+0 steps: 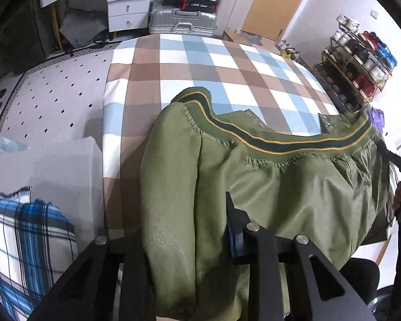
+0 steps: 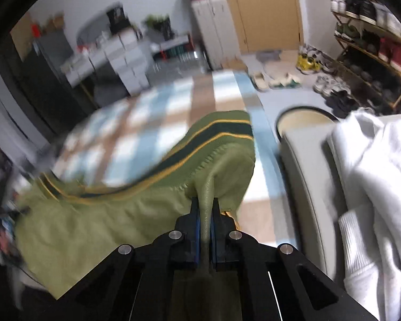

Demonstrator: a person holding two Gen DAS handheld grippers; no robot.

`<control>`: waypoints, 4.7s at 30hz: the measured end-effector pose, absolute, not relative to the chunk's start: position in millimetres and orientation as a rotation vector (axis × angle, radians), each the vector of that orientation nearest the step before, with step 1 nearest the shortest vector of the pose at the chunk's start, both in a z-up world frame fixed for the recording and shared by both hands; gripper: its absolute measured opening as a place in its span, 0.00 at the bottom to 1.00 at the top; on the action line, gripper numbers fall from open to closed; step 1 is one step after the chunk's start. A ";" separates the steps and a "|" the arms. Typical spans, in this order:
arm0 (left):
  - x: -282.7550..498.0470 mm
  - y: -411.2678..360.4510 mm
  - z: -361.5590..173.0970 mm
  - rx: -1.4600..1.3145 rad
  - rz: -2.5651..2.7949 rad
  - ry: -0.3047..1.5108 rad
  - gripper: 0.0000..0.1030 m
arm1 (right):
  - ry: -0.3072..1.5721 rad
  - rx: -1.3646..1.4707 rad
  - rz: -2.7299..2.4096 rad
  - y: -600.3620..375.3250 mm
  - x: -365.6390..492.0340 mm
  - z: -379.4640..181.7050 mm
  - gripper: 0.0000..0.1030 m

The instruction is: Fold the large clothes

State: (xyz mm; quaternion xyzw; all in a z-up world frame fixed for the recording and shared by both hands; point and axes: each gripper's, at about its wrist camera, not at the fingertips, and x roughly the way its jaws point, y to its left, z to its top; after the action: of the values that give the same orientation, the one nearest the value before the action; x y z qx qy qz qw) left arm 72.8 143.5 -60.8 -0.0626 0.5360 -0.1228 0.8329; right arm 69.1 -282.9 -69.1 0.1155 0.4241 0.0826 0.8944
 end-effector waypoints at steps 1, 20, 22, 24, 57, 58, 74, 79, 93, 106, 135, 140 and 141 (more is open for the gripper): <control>75.6 147.6 -64.6 -0.155 -0.272 1.143 0.22 | 0.870 0.227 0.167 -281.3 72.5 -67.7 0.04; 38.3 132.5 -53.2 -0.021 -0.174 1.035 0.31 | 0.769 -0.203 0.030 -209.0 54.5 -55.2 0.46; 36.7 134.0 -53.4 -0.022 -0.174 1.028 0.31 | 0.719 -0.201 0.054 -190.9 40.1 -41.3 0.56; 35.4 138.1 -54.6 -0.024 -0.176 1.024 0.31 | 0.697 -0.167 0.151 -164.5 25.7 -32.3 0.63; -17.0 171.6 -139.2 -0.770 -0.198 1.206 0.78 | 0.812 0.046 0.325 -45.7 19.7 -120.4 0.79; -14.4 167.8 -139.4 -0.773 -0.187 1.180 0.78 | 0.795 0.089 0.339 -50.2 16.0 -114.6 0.79; -0.2 165.0 -160.7 -1.132 -0.242 1.015 0.79 | 0.900 -0.064 0.339 -11.7 11.9 -134.5 0.79; -12.5 172.1 -163.6 -1.184 -0.357 1.045 0.73 | 0.894 -0.081 0.340 -10.4 8.9 -134.8 0.79; -7.6 184.5 -195.8 -1.249 -0.334 1.106 0.49 | 0.916 -0.059 0.373 -14.3 12.6 -132.6 0.79; -7.3 192.9 -200.0 -1.159 -0.267 1.091 0.45 | 0.794 -0.121 0.395 -2.9 -0.6 -112.9 0.79; 33.6 191.7 -164.3 -0.613 -0.219 0.842 0.58 | 1.009 0.041 0.461 -27.0 23.4 -146.2 0.76; 47.8 208.8 -195.0 -0.817 -0.207 0.967 0.78 | 1.005 0.020 0.450 -21.9 20.9 -144.9 0.77; 56.3 214.2 -204.2 -0.887 -0.217 1.004 0.83 | 1.003 0.016 0.450 -21.2 19.2 -144.4 0.77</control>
State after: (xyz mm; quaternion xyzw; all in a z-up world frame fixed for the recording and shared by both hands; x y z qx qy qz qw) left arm 56.3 214.2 -204.2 -0.4102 0.4644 -0.1006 0.7785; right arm 19.2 -21.2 -144.4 0.0076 0.4767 0.2136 0.8527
